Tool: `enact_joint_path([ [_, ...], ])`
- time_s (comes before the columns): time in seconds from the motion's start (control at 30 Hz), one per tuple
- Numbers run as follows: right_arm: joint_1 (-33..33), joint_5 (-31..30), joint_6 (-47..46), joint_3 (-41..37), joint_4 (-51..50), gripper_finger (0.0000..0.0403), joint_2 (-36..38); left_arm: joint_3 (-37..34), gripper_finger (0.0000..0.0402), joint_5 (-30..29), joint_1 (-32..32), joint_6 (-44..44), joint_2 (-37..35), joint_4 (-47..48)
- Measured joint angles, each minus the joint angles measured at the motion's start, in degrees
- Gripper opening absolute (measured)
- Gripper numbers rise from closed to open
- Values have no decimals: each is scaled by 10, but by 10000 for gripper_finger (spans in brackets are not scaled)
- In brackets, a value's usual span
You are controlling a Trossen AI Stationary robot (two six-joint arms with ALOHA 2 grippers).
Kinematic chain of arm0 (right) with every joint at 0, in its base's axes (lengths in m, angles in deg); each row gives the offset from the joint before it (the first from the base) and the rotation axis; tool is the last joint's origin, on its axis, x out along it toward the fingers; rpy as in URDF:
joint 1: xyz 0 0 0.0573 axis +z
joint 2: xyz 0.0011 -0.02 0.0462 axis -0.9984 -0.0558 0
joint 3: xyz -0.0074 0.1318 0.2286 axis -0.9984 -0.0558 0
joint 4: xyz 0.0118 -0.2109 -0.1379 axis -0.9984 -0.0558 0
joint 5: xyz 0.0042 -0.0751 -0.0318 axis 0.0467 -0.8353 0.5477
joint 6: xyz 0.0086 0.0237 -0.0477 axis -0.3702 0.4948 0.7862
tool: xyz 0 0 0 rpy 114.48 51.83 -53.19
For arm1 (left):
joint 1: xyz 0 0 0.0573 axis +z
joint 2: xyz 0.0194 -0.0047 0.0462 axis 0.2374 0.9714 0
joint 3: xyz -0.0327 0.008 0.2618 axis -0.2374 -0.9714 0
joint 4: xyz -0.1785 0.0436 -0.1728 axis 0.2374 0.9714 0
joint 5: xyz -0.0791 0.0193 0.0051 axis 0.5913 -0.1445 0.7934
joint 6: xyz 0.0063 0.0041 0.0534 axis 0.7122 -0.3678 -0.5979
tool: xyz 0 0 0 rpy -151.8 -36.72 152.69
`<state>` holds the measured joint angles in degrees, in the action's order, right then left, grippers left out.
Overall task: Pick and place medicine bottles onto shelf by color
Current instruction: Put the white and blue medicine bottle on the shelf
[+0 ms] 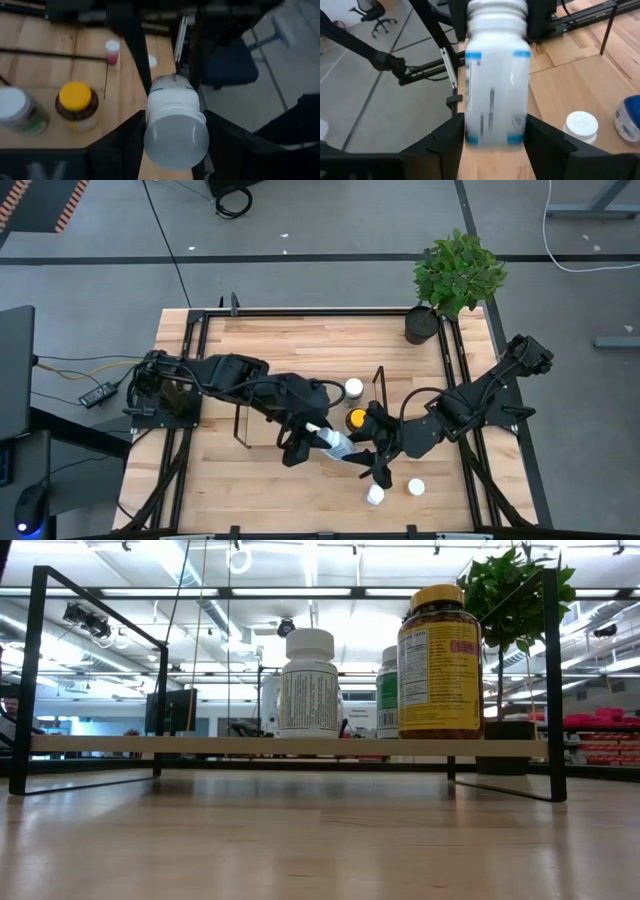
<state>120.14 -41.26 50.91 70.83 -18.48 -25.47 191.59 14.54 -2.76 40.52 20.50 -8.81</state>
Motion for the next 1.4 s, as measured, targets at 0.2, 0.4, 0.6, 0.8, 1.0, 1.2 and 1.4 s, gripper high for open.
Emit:
enact_joint_path([
  [0.2,-5,-1,12,-1,-8,200,0,0,197,2,4,-16,-3,95],
  [0.4,-10,8,17,-2,-13,200,-1,0,184,-8,20,-48,-9,228],
  [0.6,-18,5,17,-2,-16,200,-1,-2,192,-47,53,-108,-8,325],
  [0.8,-28,4,9,-2,-17,200,-2,-63,185,-55,115,-151,-1,318],
  [1.0,-30,3,-18,-3,-17,200,-2,-184,190,-55,164,-181,1,319],
  [1.2,-30,3,-19,-3,-17,200,-2,-285,184,-56,192,-204,1,310],
  [1.4,-43,3,-18,-3,-18,200,-2,-341,193,-63,203,-217,1,248],
])
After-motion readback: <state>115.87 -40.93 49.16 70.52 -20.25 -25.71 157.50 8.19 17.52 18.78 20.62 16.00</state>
